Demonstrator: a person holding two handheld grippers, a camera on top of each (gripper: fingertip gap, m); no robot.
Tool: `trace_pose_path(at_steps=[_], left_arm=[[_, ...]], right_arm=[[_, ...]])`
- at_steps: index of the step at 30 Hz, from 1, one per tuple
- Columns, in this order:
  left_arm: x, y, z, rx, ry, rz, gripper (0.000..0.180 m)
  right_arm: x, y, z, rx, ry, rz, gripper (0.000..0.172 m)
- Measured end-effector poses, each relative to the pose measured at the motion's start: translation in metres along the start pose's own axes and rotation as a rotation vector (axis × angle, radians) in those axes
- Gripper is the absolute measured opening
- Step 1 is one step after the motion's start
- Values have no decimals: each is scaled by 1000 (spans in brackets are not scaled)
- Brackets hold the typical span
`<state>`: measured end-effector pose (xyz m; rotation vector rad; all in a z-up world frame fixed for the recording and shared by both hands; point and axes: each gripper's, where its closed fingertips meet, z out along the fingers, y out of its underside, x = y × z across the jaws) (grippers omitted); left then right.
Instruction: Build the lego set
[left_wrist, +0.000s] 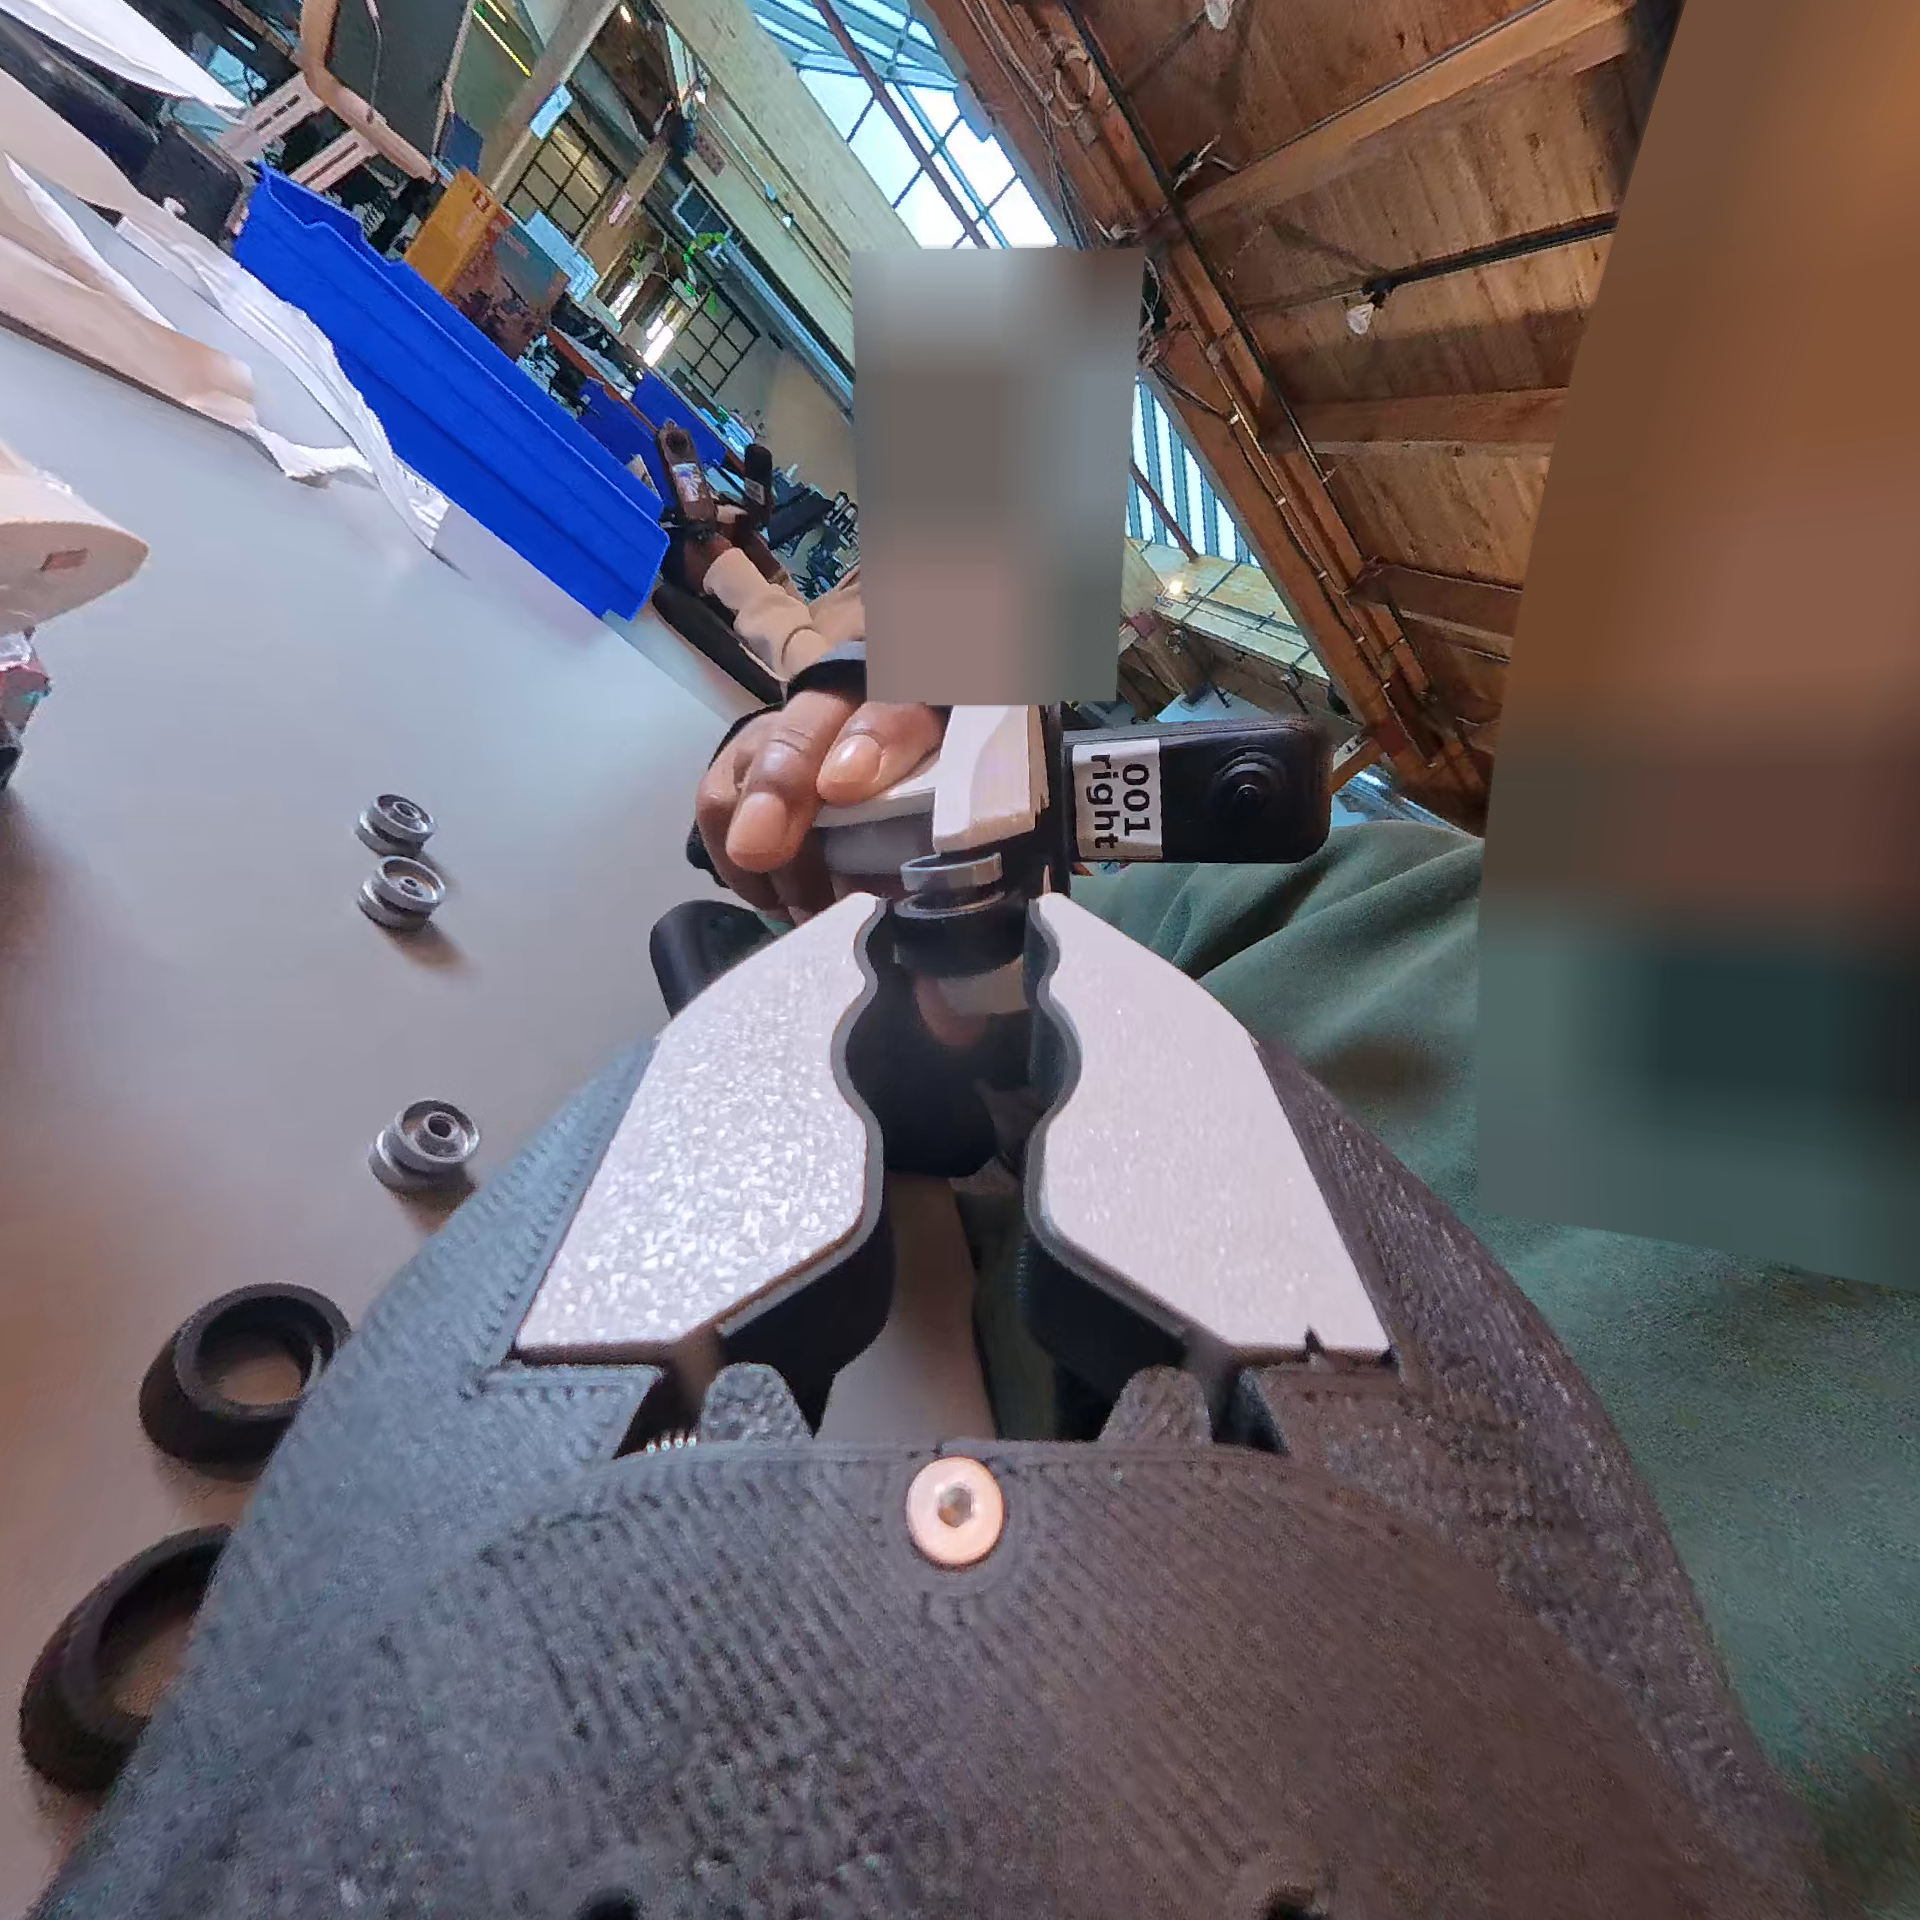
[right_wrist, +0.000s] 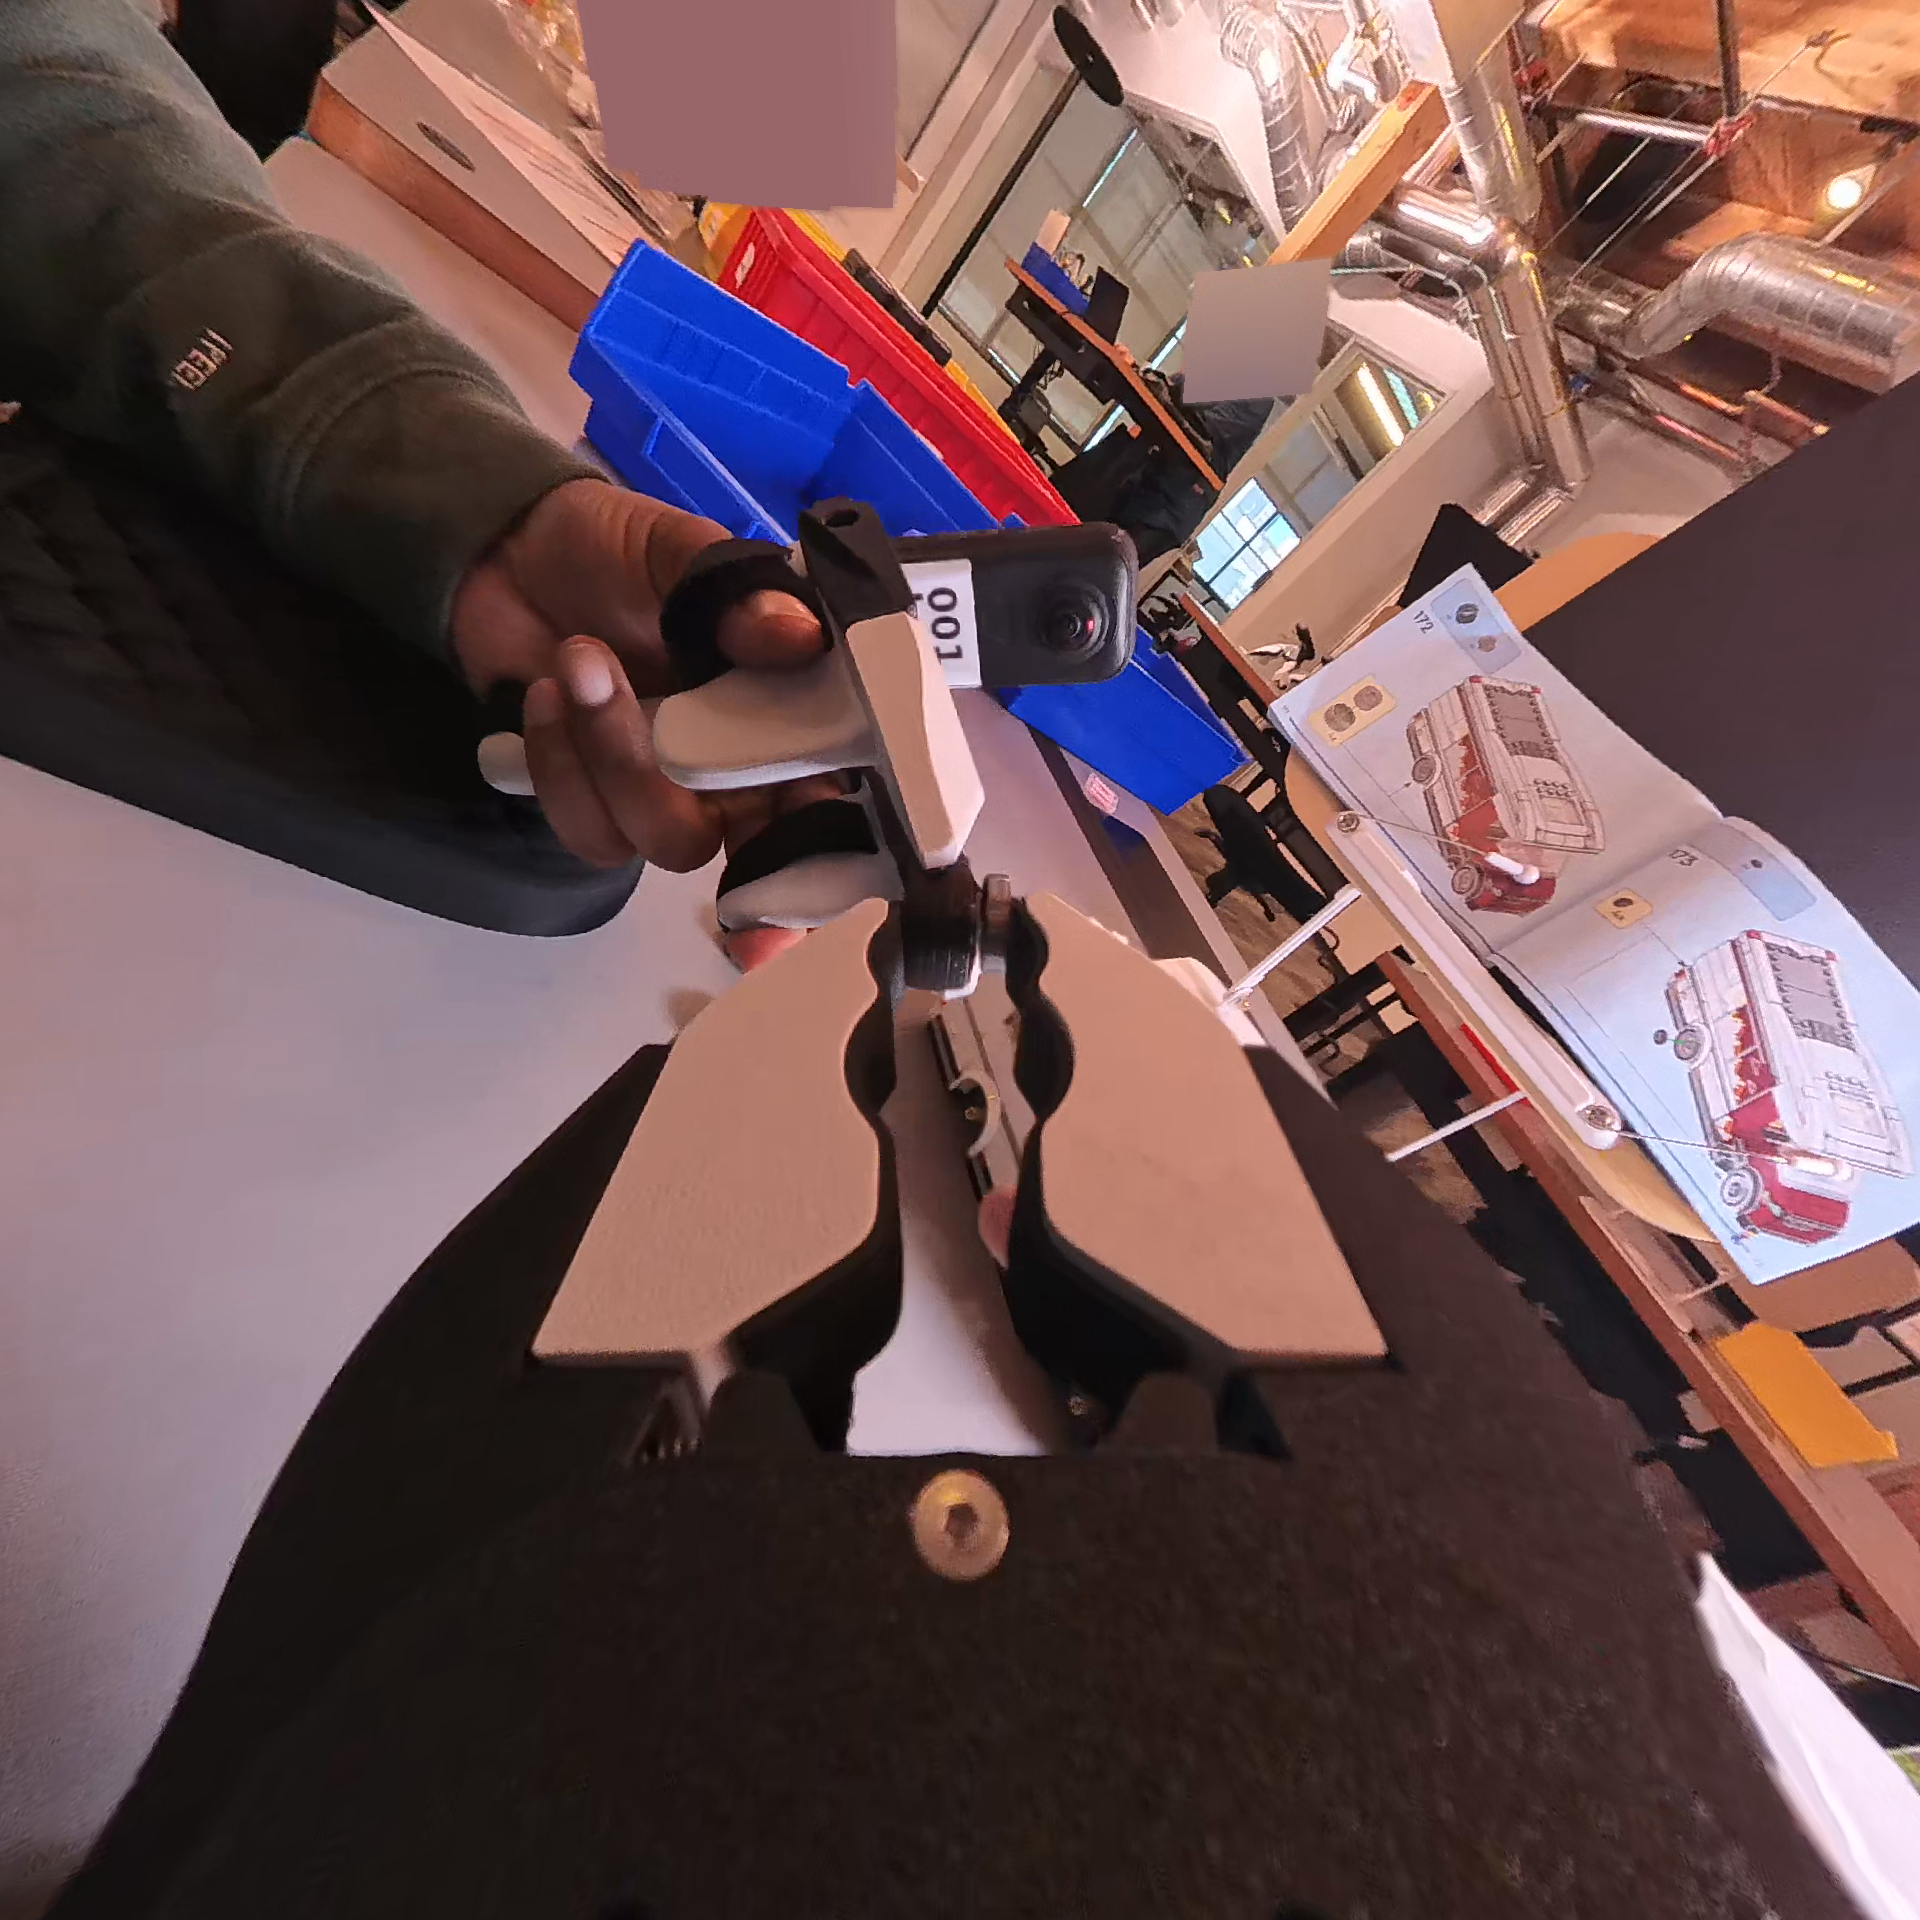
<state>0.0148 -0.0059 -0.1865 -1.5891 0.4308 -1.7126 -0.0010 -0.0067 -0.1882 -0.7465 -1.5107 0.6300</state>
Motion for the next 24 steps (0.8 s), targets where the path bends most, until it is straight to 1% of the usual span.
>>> trace_pose_path(at_steps=[7,9,11,12,14,16,18,21,24], left_arm=[[-1,3,-1,-8,28,-72,24],[-2,3,-1,-12,24,-70,24],[-2,3,-1,-18,19,-51,24],[-2,1,-1,-20,-3,-7,24],[1,-5,-3,-46,-77,201,26],[10,-5,-3,-85,-120,381,26],[11,-1,-2,-128,-165,502,26],[15,1,-2,-150,-194,608,22],[15,3,-3,-176,-213,659,21]], right_arm=[[-5,1,2,-12,-64,122,16],[-5,2,2,-11,-80,153,16],[-6,2,2,13,-125,258,15],[-5,3,3,26,-146,311,15],[-4,-3,0,82,-185,377,16],[-3,-8,-2,123,-223,474,16],[-2,-12,-4,168,-262,554,16],[-5,-15,-6,186,-314,605,17],[-8,-15,-7,191,-345,626,17]])
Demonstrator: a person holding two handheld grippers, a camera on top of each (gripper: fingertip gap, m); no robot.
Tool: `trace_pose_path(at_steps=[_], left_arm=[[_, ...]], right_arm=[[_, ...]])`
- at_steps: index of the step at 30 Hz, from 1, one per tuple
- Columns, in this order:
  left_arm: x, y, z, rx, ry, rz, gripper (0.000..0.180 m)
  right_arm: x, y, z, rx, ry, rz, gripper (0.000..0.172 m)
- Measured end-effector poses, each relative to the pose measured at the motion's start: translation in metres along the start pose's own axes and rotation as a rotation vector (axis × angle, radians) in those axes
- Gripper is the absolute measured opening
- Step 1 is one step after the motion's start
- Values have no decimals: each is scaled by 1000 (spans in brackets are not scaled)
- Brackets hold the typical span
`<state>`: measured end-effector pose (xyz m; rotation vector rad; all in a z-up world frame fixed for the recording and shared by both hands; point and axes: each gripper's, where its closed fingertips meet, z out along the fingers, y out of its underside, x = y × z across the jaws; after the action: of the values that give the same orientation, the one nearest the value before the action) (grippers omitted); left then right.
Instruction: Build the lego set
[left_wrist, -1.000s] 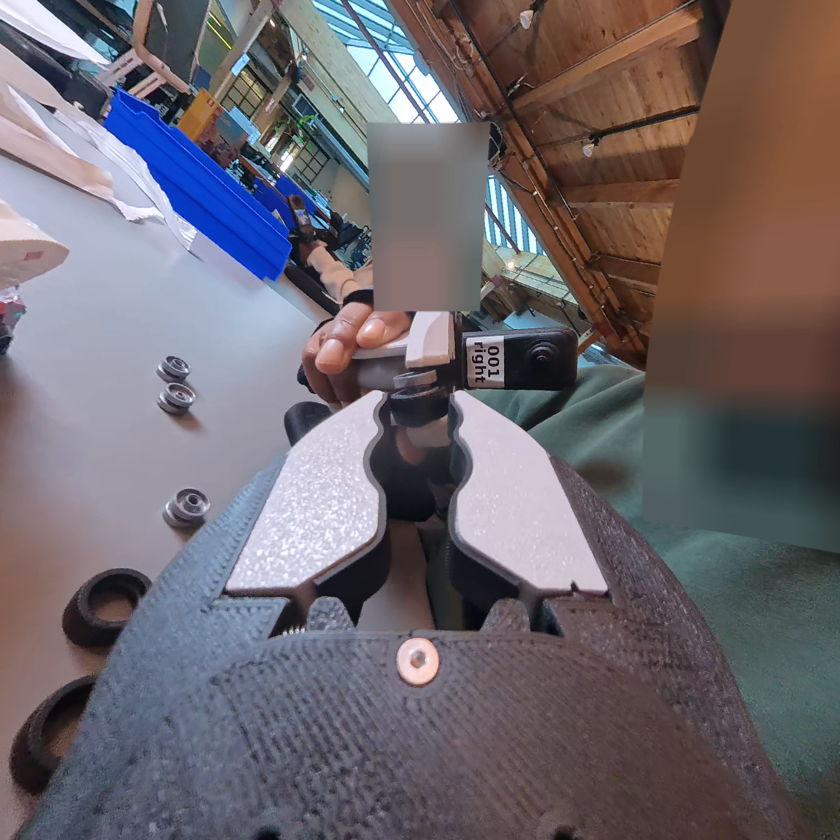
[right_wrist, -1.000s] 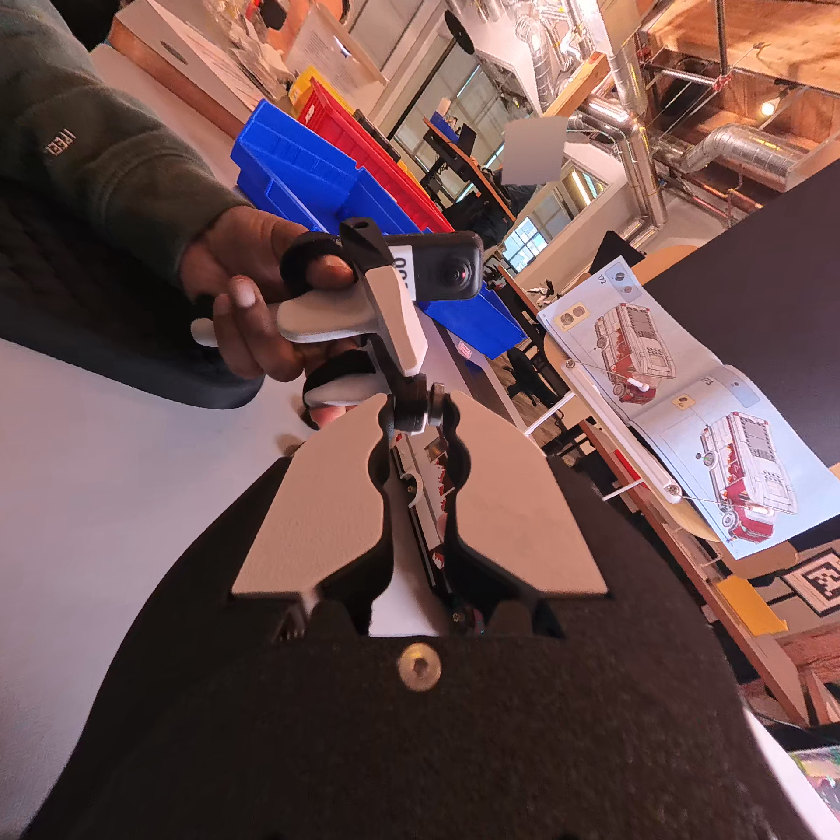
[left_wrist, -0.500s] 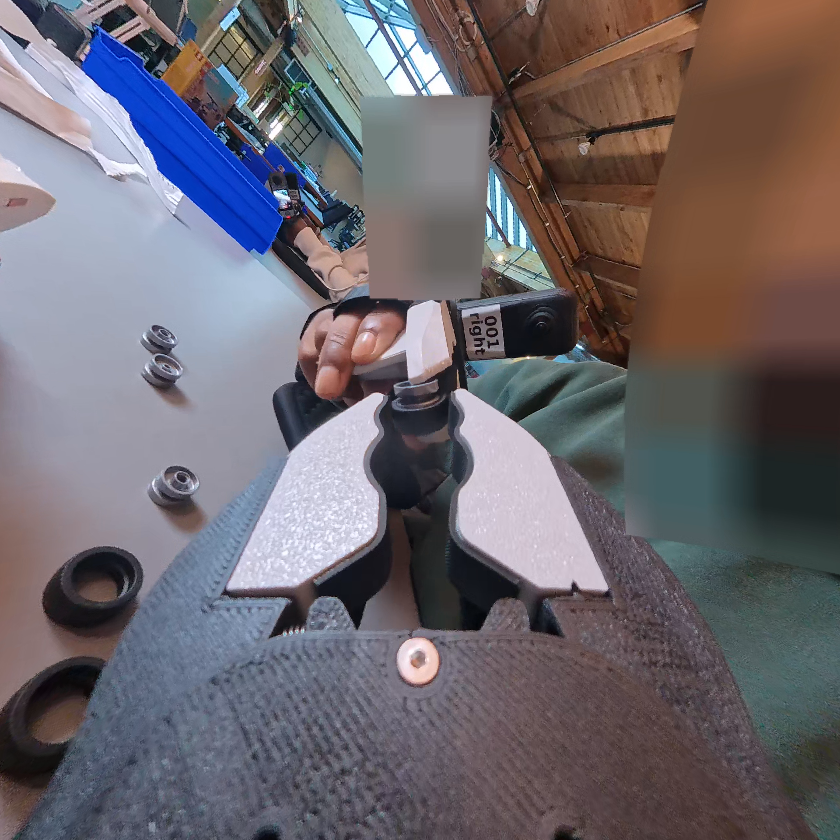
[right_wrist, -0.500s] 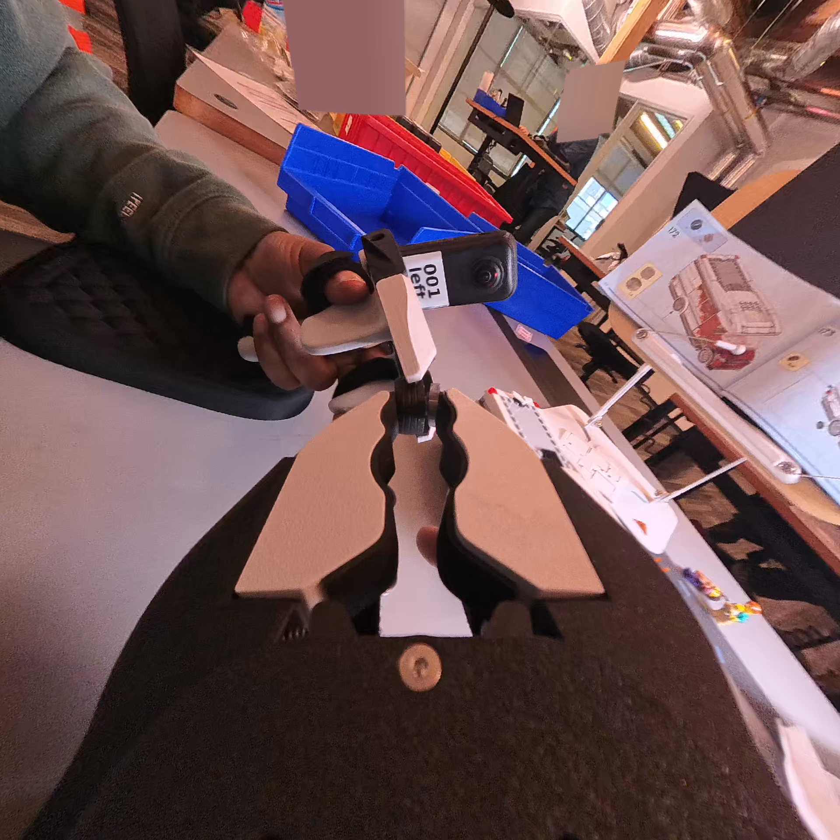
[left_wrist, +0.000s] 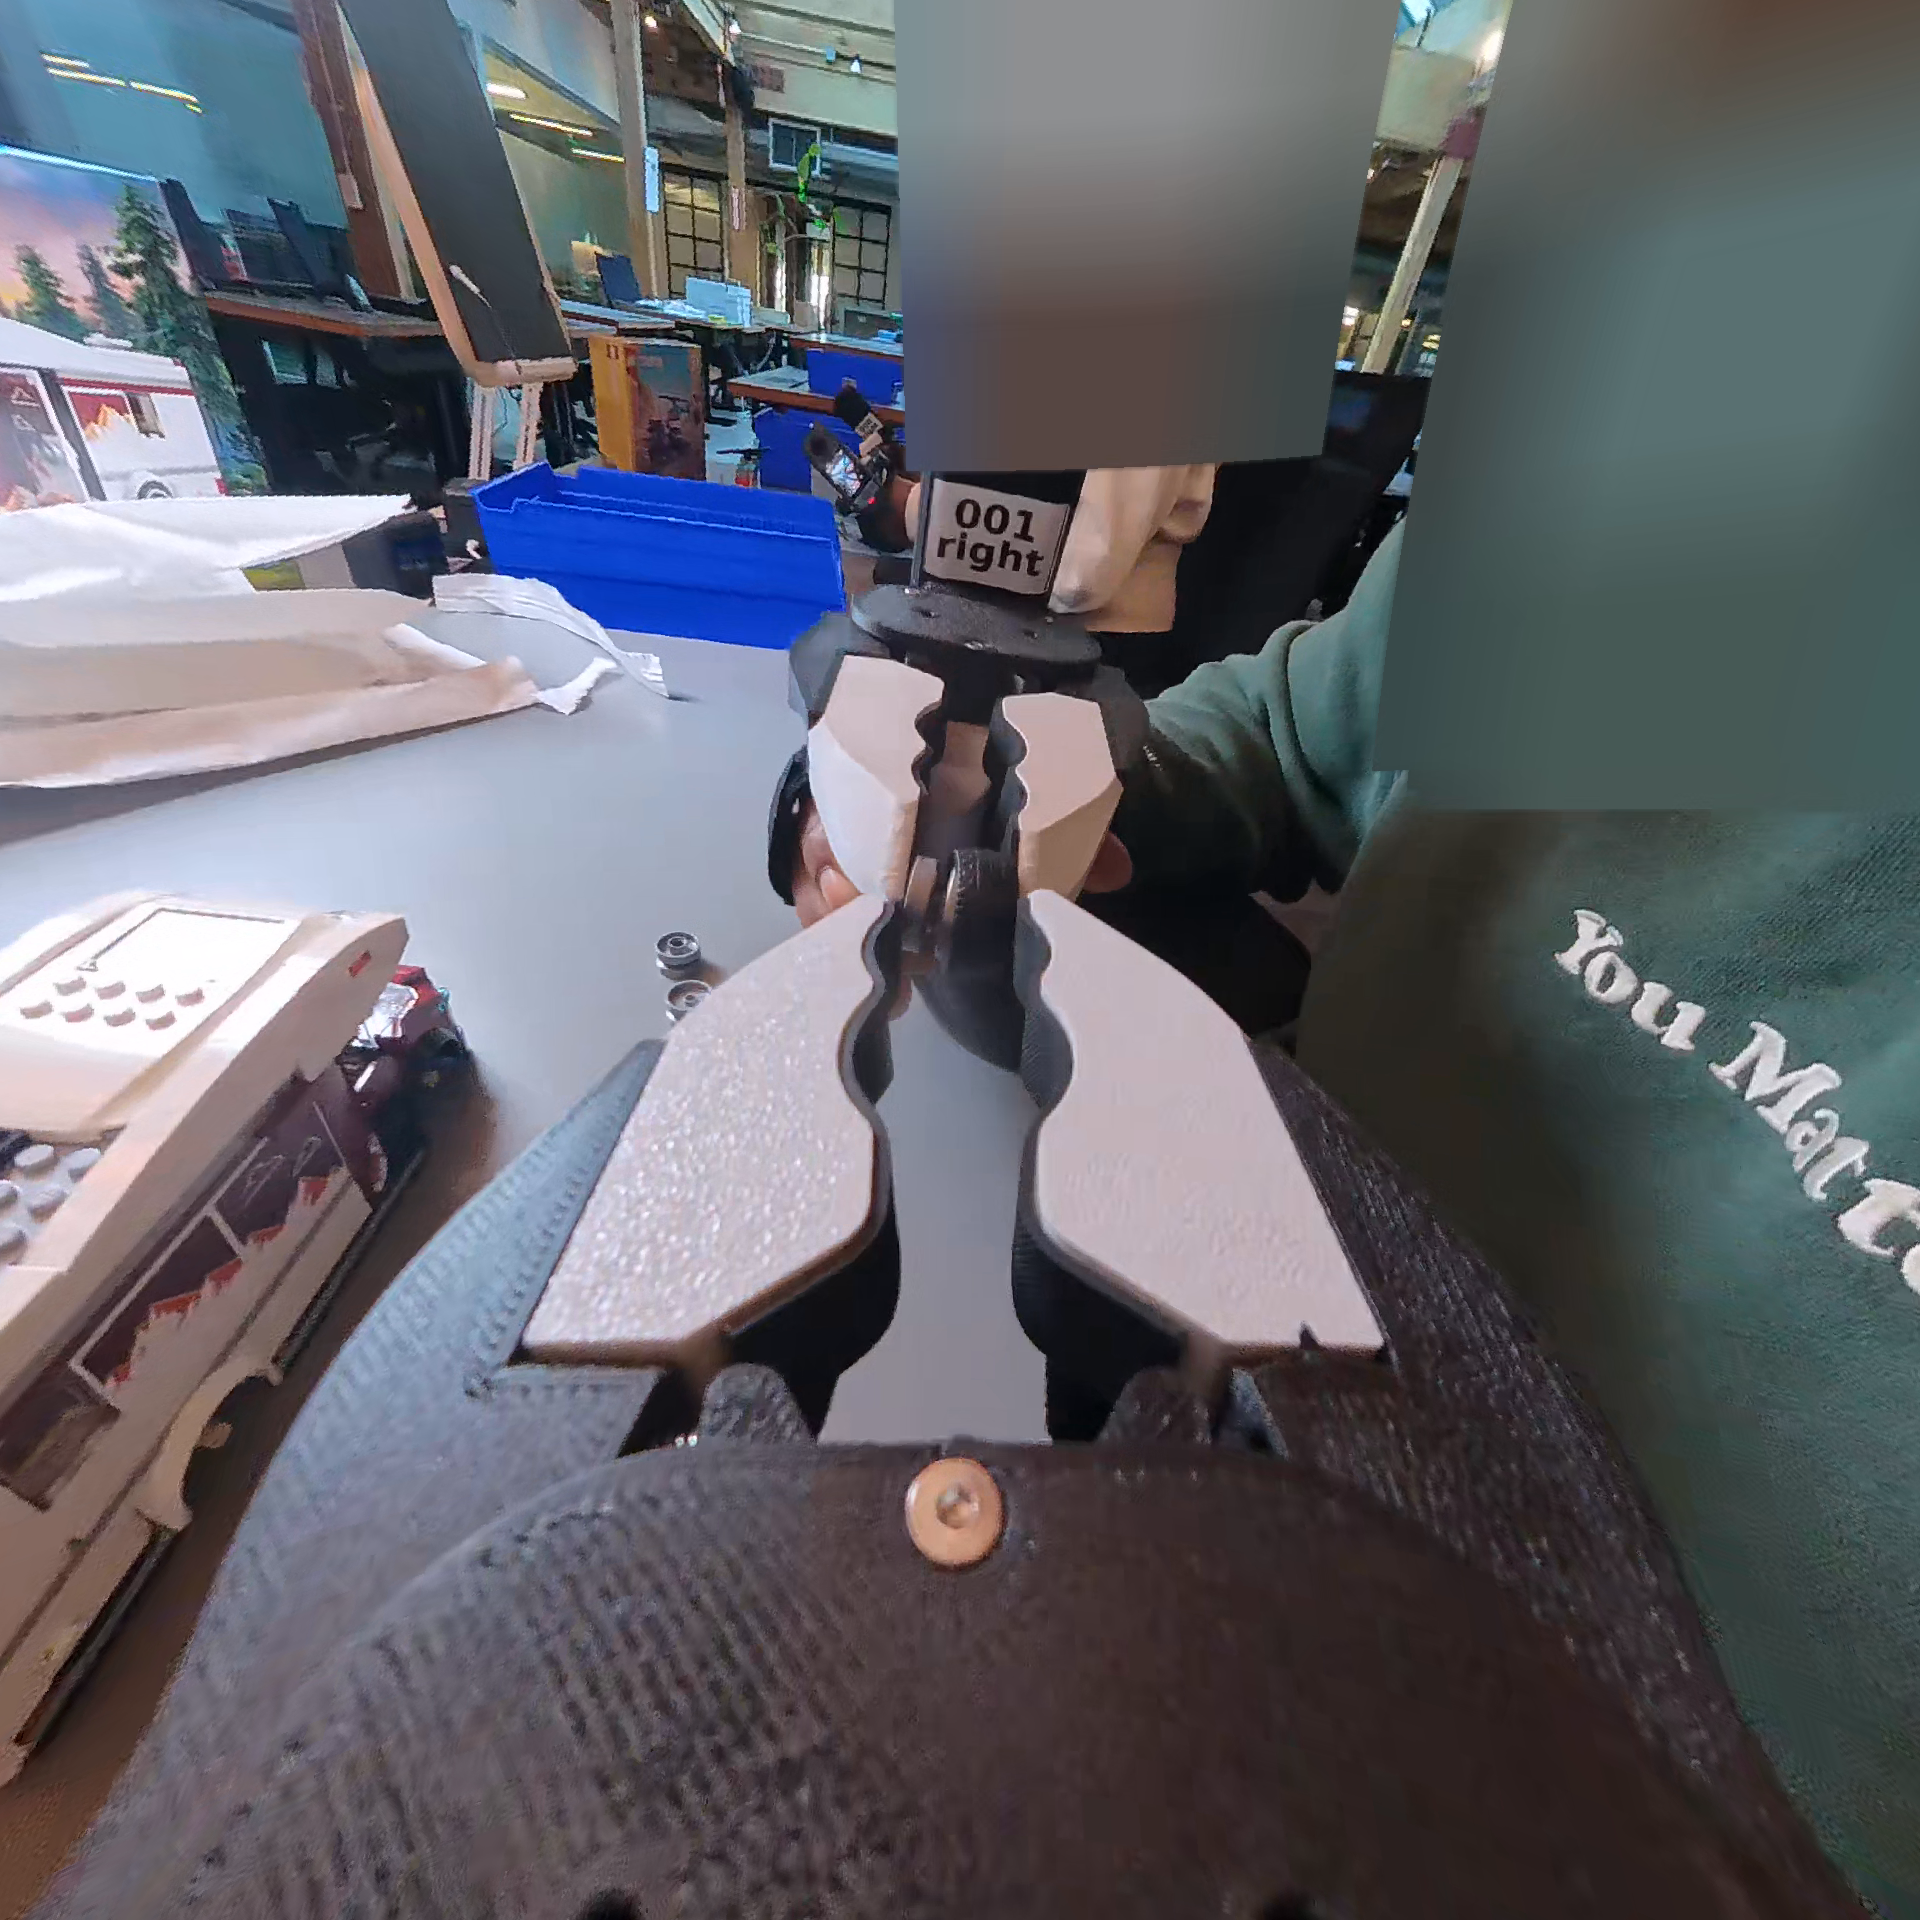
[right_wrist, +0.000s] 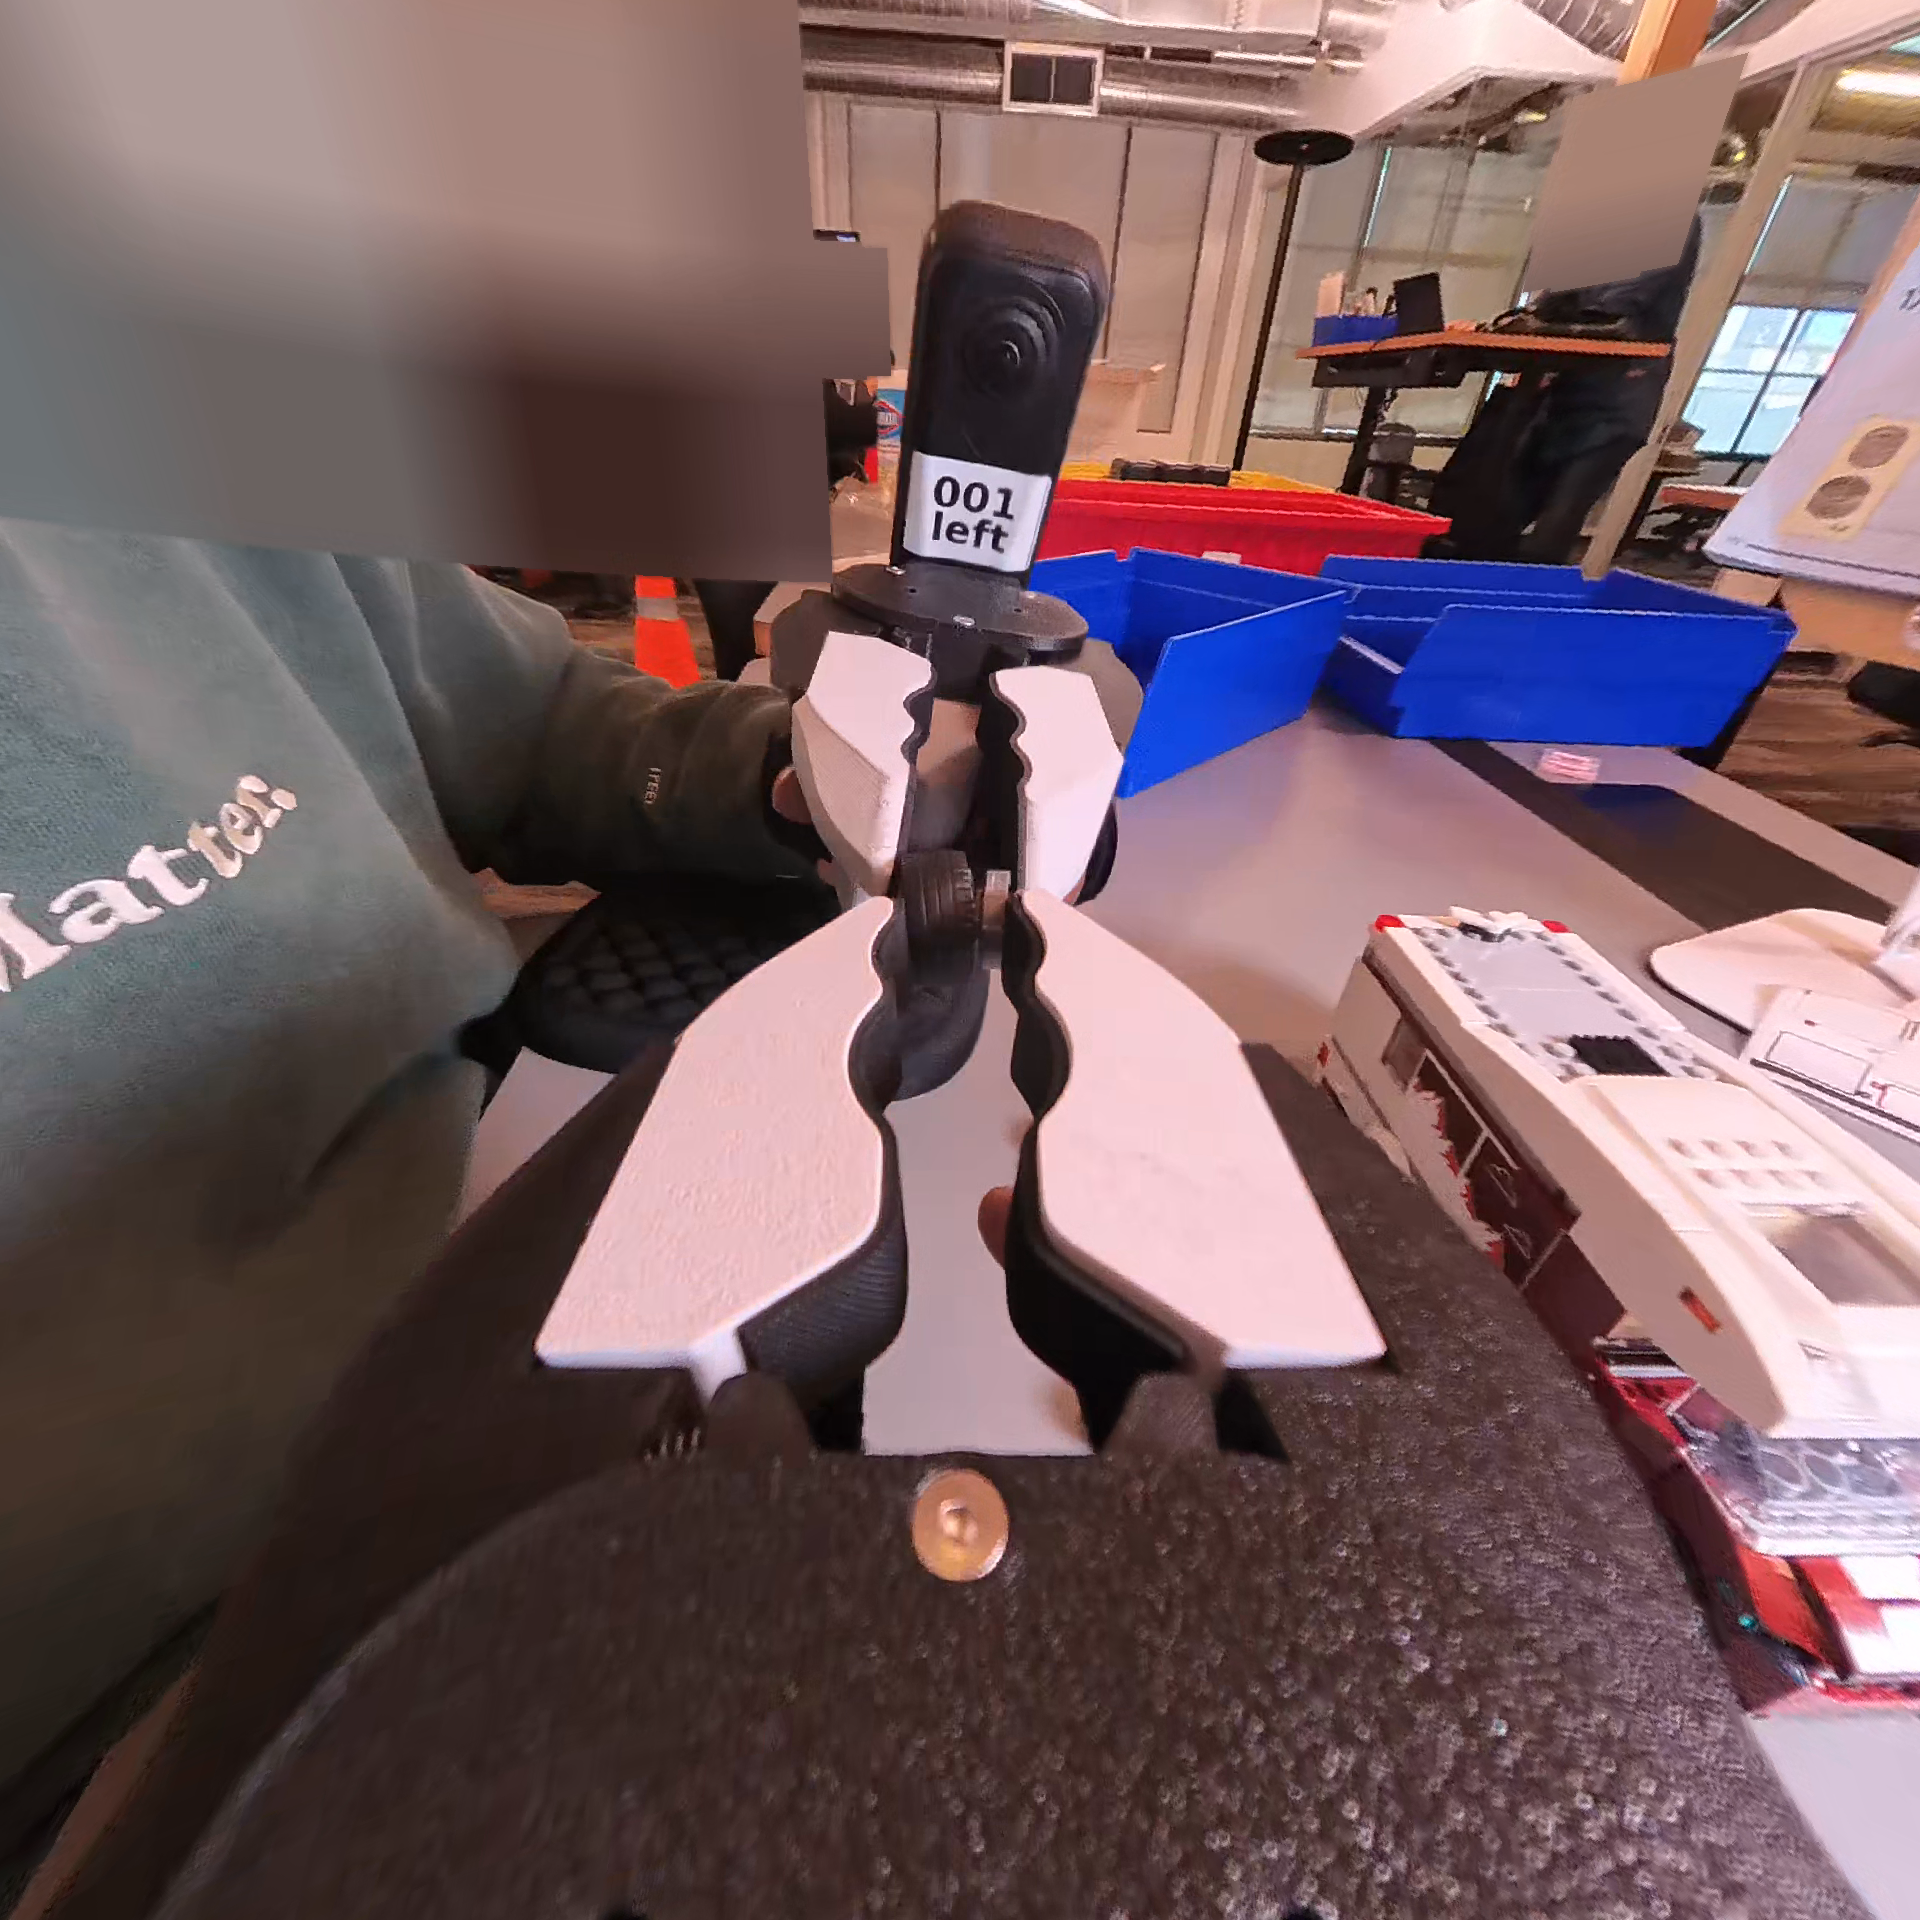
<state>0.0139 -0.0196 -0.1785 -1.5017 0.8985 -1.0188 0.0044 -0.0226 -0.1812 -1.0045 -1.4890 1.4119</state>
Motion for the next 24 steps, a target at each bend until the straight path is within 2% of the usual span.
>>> trace_pose_path(at_steps=[10,24], left_arm=[[6,0,0,-3,-29,104,19],[13,-4,0,43,27,67,16]], right_arm=[[-6,-2,0,1,-31,9,14],[-13,-7,-2,34,-122,123,14]])
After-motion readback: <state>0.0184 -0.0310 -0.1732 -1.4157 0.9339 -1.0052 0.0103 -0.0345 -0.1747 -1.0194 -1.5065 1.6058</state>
